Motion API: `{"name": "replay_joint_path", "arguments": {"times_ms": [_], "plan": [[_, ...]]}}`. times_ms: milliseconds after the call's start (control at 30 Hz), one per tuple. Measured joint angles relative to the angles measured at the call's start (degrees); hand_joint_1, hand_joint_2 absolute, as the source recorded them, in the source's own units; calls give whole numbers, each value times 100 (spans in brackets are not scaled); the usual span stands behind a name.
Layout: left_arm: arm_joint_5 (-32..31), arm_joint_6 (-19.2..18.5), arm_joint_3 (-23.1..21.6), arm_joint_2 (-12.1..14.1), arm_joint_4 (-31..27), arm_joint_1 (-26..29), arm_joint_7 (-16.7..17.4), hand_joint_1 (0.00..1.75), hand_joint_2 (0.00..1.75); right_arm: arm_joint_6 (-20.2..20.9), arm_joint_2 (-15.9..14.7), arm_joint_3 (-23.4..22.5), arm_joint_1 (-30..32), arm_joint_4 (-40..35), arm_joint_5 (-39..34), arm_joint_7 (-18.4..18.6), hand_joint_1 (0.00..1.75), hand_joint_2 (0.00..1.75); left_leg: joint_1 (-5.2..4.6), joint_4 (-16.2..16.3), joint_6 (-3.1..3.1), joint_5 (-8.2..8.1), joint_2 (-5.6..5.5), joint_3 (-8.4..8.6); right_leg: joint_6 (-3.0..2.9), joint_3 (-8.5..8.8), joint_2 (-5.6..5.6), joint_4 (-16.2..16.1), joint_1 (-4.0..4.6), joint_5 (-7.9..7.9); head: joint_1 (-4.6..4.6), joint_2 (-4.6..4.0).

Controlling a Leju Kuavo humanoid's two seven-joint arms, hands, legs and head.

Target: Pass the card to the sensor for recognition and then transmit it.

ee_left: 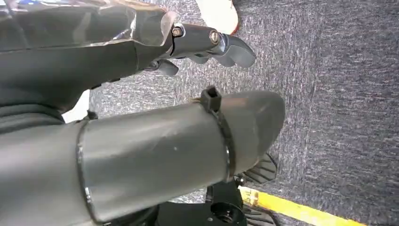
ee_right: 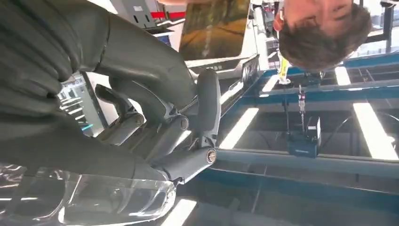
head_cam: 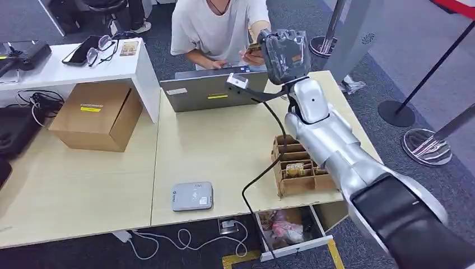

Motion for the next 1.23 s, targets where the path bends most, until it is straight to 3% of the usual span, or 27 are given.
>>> {"name": "replay_joint_path", "arguments": {"times_ms": [33,67,100,133,333,367,533,667,1033,1233], "plan": [[22,2,0,2,0,-7,17,0,0,7,11,2,-1,15,2,13,175,175,0,0,0,0,0,0,0,0,0,0,0,0,0,0],[42,7,0,4,0,-13,44,0,0,15,22,2,-4,33,7,22,26,175,1,0,0,0,1,1,0,0,0,1,0,0,0,0],[64,9,0,7,0,-14,53,0,0,20,37,2,-9,51,15,29,7,175,2,0,0,0,1,2,0,0,1,1,1,0,0,0],[79,15,0,7,0,-15,57,0,0,26,52,4,-14,68,24,44,0,175,2,0,0,0,1,2,0,0,1,2,1,0,0,0],[120,15,0,13,0,-13,57,0,0,20,109,11,-33,125,39,118,0,175,4,0,-1,1,1,2,-1,0,1,2,2,0,2,0],[125,15,0,13,0,-12,55,0,0,2,109,11,-31,125,-11,64,0,0,3,0,-1,1,1,2,-1,0,1,2,2,1,0,0],[182,15,0,17,0,-11,37,0,0,11,98,-31,30,-37,-472,-308,0,0,2,0,-1,1,1,4,-1,-1,2,1,2,0,0,0],[284,15,0,20,0,-7,2,0,0,307,16,-81,204,-410,-974,-502,0,0,2,0,-1,1,1,3,-1,0,2,-1,2,0,0,0],[706,31,0,18,0,5,-166,0,0,1338,-630,-114,1154,-2510,-2575,-435,0,0,2,0,-1,-1,-2,3,-1,0,-1,-2,2,-1,2,0],[794,18,0,20,0,15,-201,0,0,1414,-1003,-184,2091,-3797,-3255,-513,0,0,2,-1,0,-4,-2,1,0,-1,-1,-2,2,-2,2,0]]}}
